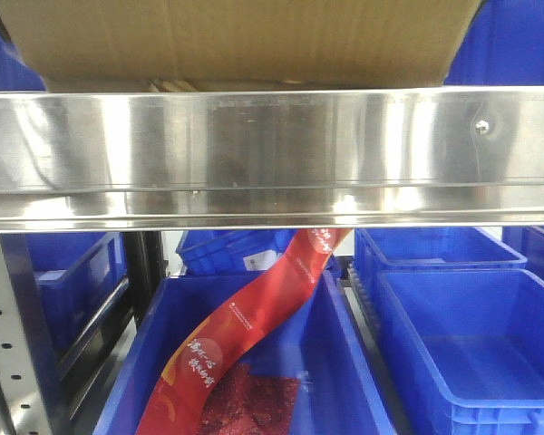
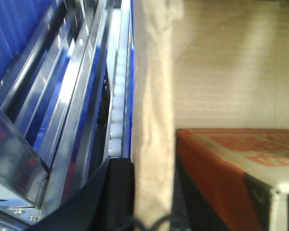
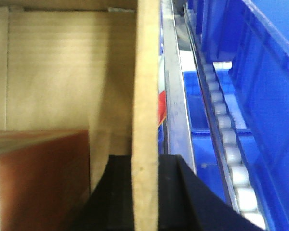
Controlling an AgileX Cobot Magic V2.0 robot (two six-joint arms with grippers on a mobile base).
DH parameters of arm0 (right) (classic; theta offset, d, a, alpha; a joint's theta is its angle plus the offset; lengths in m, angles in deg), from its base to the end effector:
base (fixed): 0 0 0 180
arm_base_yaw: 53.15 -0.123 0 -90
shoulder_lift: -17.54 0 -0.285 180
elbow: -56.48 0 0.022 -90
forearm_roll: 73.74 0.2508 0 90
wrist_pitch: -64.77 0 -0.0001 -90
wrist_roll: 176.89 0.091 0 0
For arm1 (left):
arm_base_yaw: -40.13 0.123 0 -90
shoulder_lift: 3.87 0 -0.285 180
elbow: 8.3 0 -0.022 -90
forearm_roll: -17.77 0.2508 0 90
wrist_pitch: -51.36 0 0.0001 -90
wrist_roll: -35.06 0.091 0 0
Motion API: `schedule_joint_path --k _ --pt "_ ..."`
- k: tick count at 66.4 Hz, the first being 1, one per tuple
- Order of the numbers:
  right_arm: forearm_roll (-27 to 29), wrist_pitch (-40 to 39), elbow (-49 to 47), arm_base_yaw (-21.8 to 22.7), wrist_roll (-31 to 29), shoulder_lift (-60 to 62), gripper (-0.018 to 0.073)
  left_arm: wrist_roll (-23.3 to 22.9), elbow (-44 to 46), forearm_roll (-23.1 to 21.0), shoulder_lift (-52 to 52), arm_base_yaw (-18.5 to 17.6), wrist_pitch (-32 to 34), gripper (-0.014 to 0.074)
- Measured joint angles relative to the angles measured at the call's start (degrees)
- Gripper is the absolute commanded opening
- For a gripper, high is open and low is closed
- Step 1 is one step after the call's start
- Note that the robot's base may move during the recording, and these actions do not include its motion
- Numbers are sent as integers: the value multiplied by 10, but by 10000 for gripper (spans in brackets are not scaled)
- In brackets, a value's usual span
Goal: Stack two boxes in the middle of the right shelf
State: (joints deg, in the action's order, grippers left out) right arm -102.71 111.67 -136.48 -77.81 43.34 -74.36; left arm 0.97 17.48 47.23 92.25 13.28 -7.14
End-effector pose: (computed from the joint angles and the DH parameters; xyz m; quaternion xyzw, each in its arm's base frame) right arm 0.3074 0.1057 0.4324 0.0484 0.8635 0.0336 0.5009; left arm 0.3086 -0.1134 0.4638 -0.0289 0.8723 0.0062 0.4882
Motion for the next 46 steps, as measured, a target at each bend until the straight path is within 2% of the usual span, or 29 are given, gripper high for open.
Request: schedule_joint_path --k 4,8,15,22,27,37,41,46 --pt "-1 -1 0 0 0 -6 -75 0 0 1 6 0 0 -30" --pt "-2 -2 0 0 0 -10 46 0 0 3 9 0 0 50" --pt "-2 -2 0 0 0 -10 282 0 0 -1 9 0 7 255" --pt "0 -2 0 0 0 -10 396 -1 1 -1 9 0 14 377" --pt "0 -2 0 0 0 -10 407 -1 1 0 9 0 16 405" --pt "-1 -4 0 0 0 -6 378 -1 1 0 9 0 18 402" --pt "-1 -3 0 0 0 5 355 -1 1 0 6 0 18 402" --pt "-1 7 0 0 0 19 282 -1 1 0 2 0 17 400"
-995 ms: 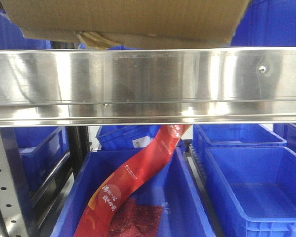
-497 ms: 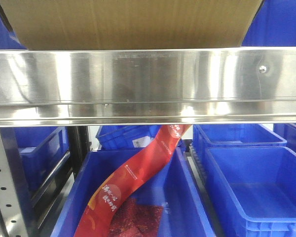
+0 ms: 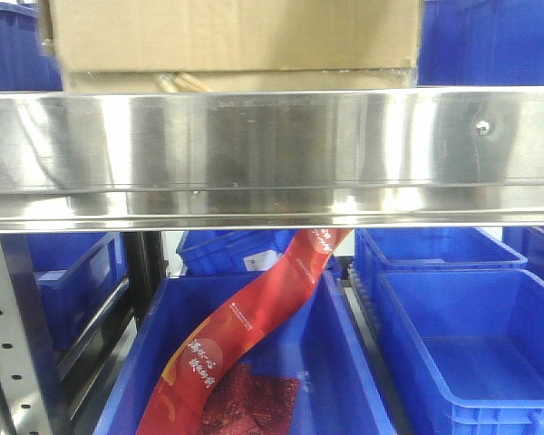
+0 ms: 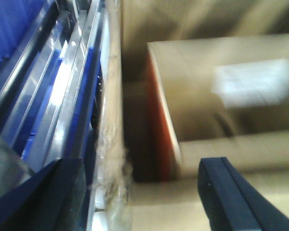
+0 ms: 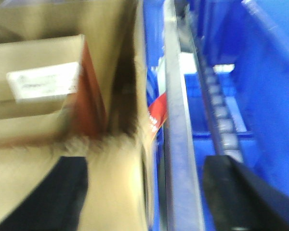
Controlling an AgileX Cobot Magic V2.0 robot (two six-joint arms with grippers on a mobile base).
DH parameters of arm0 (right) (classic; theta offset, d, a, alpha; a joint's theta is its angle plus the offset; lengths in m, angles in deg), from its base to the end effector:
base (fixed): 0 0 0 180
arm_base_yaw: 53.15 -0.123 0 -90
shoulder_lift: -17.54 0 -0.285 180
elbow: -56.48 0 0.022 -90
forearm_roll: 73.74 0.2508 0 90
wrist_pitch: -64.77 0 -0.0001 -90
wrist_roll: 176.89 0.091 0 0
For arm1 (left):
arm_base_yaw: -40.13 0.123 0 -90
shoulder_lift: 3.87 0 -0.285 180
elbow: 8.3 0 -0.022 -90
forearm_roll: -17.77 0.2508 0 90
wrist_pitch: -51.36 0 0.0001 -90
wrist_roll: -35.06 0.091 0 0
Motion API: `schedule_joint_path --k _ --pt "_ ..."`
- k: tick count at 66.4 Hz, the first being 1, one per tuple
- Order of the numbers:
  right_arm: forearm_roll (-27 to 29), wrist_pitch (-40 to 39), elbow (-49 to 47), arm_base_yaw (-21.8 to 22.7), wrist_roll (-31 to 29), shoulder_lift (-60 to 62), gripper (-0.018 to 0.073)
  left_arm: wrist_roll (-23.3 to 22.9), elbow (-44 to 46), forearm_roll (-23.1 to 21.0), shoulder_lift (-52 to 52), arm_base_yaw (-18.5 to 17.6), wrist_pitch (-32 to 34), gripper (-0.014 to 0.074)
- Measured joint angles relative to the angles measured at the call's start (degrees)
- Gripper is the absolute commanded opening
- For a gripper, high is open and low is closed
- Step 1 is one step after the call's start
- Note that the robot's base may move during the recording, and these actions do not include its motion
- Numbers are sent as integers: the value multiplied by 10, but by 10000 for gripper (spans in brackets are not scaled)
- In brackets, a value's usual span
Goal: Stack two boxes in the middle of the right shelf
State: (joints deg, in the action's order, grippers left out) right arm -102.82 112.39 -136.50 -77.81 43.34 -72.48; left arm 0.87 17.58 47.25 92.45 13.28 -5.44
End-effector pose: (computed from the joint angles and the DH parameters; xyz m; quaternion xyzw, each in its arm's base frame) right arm 0.2976 0.1007 0.4421 0.0530 0.8580 0.0362 0.5096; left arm 0.3108 -0.1153 0.4651 -0.0253 0.8665 -0.0006 0.4985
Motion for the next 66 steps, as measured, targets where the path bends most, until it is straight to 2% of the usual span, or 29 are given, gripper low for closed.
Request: schedule_joint_path --k 5,8,11,14,16,26,31,39,44,59,66 --pt "0 16 -1 0 0 10 165 0 1 0 -2 0 -6 340" --pt "-1 24 -1 0 0 12 78 0 1 0 -3 0 -8 245" --pt "-1 29 -1 0 0 14 -38 0 1 0 -3 0 -8 136" --pt "-1 32 -1 0 0 14 -163 0 1 0 -3 0 -8 -33" --pt "-1 34 -1 0 0 14 -164 0 1 0 -3 0 -8 -116" --pt "20 36 -1 0 -34 14 -162 7 1 -20 -3 0 -10 -109" --pt "43 35 -1 0 -87 14 -163 55 1 -58 -4 0 0 -109" --pt "136 0 17 0 -231 22 -163 154 -35 -142 -24 -7 42 -109" --pt "183 -51 56 -1 -290 42 -163 183 -84 -164 -52 -23 91 -109" --pt "205 -269 222 16 -315 128 -163 201 -314 -185 -179 -35 285 -109" --pt "206 -334 305 53 -283 169 -163 202 -412 -189 -245 -18 353 -111"
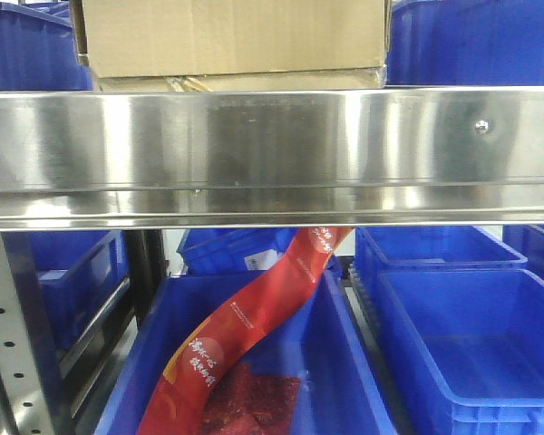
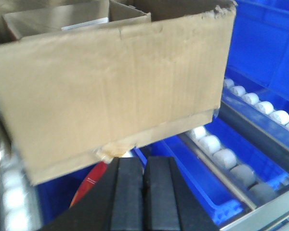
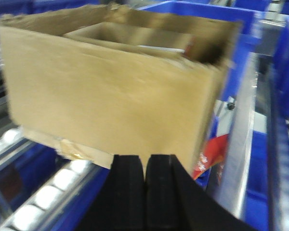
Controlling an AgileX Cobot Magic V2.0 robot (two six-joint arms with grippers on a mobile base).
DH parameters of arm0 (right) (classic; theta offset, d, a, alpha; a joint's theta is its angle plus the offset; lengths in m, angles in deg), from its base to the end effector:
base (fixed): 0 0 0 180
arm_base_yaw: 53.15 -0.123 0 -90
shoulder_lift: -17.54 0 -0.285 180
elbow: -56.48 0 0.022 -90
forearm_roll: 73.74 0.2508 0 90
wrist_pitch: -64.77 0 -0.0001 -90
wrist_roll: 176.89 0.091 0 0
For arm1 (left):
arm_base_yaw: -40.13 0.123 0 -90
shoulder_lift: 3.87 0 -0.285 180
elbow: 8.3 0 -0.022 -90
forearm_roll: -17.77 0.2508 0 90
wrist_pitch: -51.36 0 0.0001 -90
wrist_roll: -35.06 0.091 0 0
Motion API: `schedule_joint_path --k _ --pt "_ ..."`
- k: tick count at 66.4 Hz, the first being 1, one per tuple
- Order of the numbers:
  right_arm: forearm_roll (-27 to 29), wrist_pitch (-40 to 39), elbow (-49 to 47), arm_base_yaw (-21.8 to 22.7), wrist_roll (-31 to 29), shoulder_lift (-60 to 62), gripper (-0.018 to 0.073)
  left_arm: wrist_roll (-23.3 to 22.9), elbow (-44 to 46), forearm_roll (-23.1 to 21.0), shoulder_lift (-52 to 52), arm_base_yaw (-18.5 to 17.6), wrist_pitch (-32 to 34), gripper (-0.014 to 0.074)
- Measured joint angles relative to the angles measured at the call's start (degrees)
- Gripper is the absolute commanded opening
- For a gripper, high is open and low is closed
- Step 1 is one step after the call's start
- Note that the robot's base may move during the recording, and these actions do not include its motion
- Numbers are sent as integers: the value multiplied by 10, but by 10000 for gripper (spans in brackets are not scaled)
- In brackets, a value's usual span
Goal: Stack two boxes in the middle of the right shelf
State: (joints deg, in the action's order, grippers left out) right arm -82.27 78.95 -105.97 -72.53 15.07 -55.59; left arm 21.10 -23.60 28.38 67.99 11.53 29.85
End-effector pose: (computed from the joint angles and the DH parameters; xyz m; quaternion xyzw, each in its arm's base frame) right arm 0.2429 0.0819 0.3916 -0.0971 0.7858 0.1080 0.6012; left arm 0.2197 -0.1127 0.3996 0.1528 0.7960 -0.1383 0.5692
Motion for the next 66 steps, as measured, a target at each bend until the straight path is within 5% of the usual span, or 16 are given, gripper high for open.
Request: schedule_joint_path --k 12,30,44,66 --pt "0 -58 123 72 41 87 -163 0 -141 -9 -120 76 71 -111" --pt "0 -47 259 79 44 248 -163 0 -262 -11 -277 169 74 -111" --pt "0 42 282 79 44 341 -163 0 -295 -9 -356 180 75 -111" --pt "0 51 282 79 45 380 -163 0 -295 -9 -379 180 82 -111"
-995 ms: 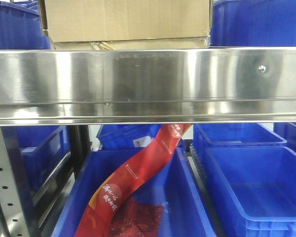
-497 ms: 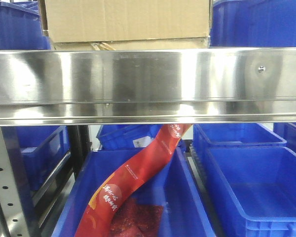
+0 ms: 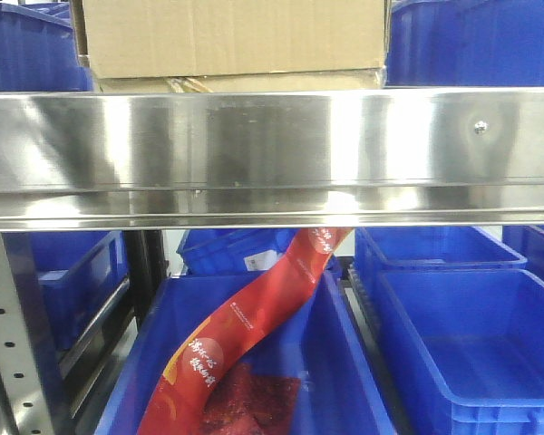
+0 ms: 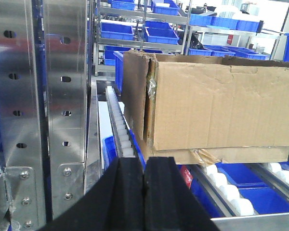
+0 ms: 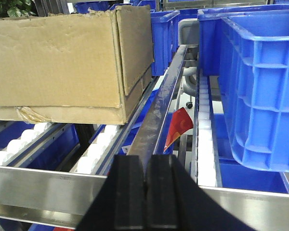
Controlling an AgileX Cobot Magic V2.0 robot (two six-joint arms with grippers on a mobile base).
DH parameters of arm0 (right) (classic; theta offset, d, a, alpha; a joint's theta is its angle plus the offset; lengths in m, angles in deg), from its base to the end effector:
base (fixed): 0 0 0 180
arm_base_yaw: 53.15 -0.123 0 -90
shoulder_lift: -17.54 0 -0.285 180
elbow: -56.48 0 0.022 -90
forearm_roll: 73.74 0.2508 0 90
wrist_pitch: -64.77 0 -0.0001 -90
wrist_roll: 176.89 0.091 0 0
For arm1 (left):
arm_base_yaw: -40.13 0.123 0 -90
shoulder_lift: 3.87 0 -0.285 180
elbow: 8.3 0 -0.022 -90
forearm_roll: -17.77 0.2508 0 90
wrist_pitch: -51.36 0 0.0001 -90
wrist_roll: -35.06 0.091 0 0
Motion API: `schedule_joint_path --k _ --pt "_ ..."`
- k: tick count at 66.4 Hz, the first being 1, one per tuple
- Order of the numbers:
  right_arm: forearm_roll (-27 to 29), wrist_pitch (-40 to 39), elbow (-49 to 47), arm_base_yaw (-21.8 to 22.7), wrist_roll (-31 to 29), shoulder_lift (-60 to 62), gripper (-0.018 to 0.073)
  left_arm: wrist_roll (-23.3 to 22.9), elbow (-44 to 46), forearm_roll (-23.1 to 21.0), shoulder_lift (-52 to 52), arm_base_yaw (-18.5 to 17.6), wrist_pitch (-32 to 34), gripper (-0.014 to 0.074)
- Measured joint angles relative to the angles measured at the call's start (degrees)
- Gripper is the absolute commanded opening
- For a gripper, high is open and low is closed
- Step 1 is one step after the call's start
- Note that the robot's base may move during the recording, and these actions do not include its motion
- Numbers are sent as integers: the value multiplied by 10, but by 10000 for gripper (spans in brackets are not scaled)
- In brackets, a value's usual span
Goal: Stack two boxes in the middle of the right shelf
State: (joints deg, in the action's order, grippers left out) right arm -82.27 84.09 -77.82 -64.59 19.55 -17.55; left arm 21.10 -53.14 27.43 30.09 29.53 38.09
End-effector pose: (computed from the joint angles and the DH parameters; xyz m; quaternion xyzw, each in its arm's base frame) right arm 0.0993 0.0155 0.3330 -0.0046 0.7655 0.0922 0.6368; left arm 0.0952 -0.0142 0.3494 0.0245 0.7182 -0.0779 0.6910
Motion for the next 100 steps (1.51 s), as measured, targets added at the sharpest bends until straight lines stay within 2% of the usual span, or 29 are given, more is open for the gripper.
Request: schedule_joint_path --k 18,25,32,39,47,58,66,83,100 --pt "5 -2 6 1 -5 10 -161 0 0 1 0 0 0 -111" --pt "34 -58 43 23 -86 33 -161 0 0 1 0 0 0 -111" --pt "108 -144 101 75 -201 63 -161 0 0 1 0 0 0 -111" --pt "133 -180 156 119 -241 96 -161 0 0 1 0 0 0 -111" --pt "140 -184 212 149 -252 146 -161 0 0 1 0 0 0 -111" --pt "142 -168 276 154 -254 206 -161 0 0 1 0 0 0 -111" --pt "142 -126 289 154 -254 238 -161 0 0 1 0 0 0 -111" --pt "142 -149 314 154 -238 269 -161 0 0 1 -1 0 1 -111" --pt "103 -157 314 154 -205 271 -161 0 0 1 -1 0 9 -111"
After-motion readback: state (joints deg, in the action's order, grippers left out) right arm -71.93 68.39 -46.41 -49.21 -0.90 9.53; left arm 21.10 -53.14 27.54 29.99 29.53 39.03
